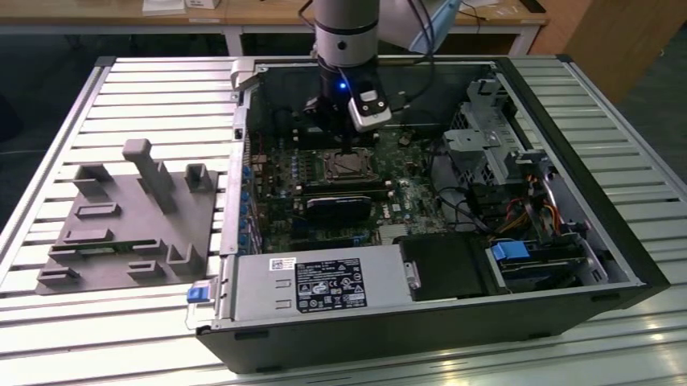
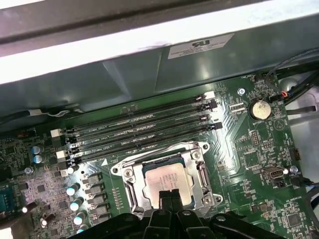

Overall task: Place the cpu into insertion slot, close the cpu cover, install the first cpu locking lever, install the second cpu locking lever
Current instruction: 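Install the first cpu locking lever, then install the second cpu locking lever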

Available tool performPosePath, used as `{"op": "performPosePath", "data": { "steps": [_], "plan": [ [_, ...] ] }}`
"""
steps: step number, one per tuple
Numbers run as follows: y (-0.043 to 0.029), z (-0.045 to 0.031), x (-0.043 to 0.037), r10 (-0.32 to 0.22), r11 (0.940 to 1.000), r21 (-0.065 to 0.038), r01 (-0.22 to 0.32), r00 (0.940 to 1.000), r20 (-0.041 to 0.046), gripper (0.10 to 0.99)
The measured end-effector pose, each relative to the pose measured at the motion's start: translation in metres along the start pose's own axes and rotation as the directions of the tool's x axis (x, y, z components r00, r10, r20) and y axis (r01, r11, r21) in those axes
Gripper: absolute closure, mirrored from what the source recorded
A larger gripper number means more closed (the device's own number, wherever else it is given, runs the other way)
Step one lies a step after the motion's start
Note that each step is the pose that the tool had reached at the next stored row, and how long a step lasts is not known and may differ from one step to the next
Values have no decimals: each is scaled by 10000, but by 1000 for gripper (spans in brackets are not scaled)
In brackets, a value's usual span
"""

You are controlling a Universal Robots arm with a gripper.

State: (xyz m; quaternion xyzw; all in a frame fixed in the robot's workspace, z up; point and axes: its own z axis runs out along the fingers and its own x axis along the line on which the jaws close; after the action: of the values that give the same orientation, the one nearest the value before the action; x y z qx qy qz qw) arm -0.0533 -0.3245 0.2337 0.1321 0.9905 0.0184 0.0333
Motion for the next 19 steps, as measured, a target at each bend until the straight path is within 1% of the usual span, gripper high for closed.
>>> {"op": "performPosePath", "data": {
  "steps": [3, 8, 13, 19],
  "plan": [
    [10, 2, -38, -7, 10000, 30, 7, 9999, -110, 980],
    [27, 7, -102, -18, 10000, 60, 19, 9997, -226, 980],
    [30, 8, -112, -283, 9996, 47, 284, 9993, -247, 980],
    [30, 8, -112, -307, 9995, 45, 308, 9992, -249, 980]
  ]
}}
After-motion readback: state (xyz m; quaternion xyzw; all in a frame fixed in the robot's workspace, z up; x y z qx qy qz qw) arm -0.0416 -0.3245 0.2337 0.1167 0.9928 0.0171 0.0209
